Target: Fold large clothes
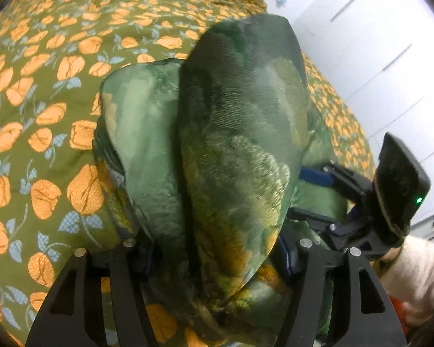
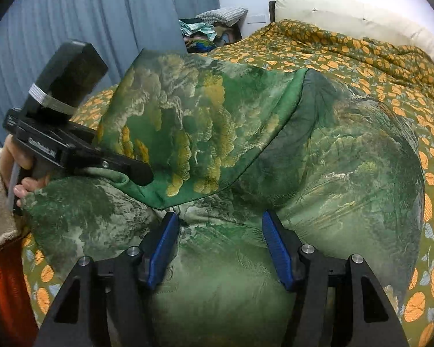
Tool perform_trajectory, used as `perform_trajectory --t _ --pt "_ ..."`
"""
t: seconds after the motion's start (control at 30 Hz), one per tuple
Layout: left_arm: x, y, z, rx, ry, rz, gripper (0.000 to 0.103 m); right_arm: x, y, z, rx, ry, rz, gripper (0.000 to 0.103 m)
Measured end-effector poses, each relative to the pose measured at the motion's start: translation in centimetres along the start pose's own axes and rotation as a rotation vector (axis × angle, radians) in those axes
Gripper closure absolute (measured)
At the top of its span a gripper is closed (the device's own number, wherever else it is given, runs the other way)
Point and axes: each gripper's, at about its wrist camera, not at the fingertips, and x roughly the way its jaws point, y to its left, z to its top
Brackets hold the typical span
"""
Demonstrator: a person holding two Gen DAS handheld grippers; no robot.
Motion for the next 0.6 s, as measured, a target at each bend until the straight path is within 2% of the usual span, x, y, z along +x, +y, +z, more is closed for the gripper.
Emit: perform_trajectory --t 0.13,0.17,0.23,0.33,0.43,0.5,0.53,0.6 --pt "-2.4 0.1 -0.5 -0.020 -0.004 0.018 0.038 -0.4 -0.2 0.1 0.004 0.004 0.002 0.043" --pt "-3.4 -0.2 -0.8 -0.024 -0.018 0.026 0.036 -0.7 -0.2 0.1 -0.001 0.005 -0.006 0.043" --pt "-5.7 0.0 -1.6 -0.052 -0.056 0.044 0.026 -0.9 0.0 0.4 -0.002 0.012 -0.019 0.043" --pt "-8.1 -0.5 -2.9 -0.106 -0.091 0.075 0.026 -1.3 0.1 0.9 0.011 0.032 -0.033 0.041" --pt "-10.7 -2.1 -5.2 -0.124 -0.154 0.045 0.026 -2.1 0.4 2.6 0.033 0.080 -0.055 0.040" --pt "-11.8 -3.9 -6.7 -0.101 -0.216 0.019 0.019 -3.1 0.6 4.1 0.069 0.095 -0.050 0.037" --pt "-12.2 -3.9 -6.8 -0.097 -0.242 0.030 0.013 -3.8 0.8 5.0 0.087 0.096 -0.051 0.037" --pt "-12.2 -5.2 -8.4 -0.091 -0.299 0.107 0.010 -4.8 1.2 6.5 0.102 0.085 -0.036 0.037"
